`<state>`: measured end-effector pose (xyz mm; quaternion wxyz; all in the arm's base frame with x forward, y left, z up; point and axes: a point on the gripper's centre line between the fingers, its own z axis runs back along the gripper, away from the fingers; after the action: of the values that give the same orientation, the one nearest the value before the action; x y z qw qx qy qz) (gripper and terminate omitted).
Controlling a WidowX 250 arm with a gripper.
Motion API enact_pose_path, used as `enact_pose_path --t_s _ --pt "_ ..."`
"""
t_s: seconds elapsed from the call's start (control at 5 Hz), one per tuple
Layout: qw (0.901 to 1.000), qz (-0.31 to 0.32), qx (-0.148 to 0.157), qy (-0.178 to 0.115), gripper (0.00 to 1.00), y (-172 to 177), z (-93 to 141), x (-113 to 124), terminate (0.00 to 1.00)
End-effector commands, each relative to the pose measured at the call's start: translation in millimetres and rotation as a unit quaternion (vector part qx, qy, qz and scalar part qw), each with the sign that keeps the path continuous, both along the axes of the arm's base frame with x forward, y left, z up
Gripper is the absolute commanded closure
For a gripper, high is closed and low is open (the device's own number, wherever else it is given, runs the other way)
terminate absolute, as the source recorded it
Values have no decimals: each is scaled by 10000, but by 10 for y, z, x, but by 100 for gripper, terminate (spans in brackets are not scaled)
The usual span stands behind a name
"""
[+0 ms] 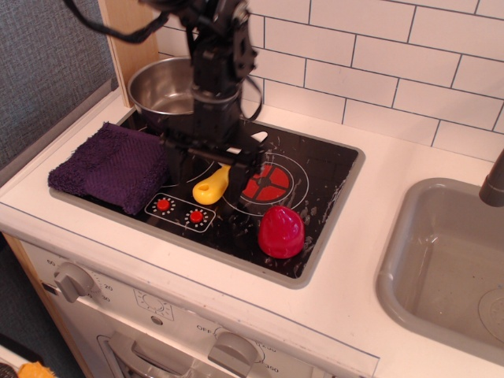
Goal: Place the yellow knife to the right of the right burner
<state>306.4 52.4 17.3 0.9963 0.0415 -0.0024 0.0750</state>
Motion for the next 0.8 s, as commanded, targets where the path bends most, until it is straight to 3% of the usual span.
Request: enact_pose_path --t_s 0.0,0.2,0.6 --pt "9994 -198 -274 -55 0 36 -60 91 0" --pt "9987 -354 -355 71 100 0 -87 106 0" --pt "9973 -669 -305 44 100 -157 29 152 0"
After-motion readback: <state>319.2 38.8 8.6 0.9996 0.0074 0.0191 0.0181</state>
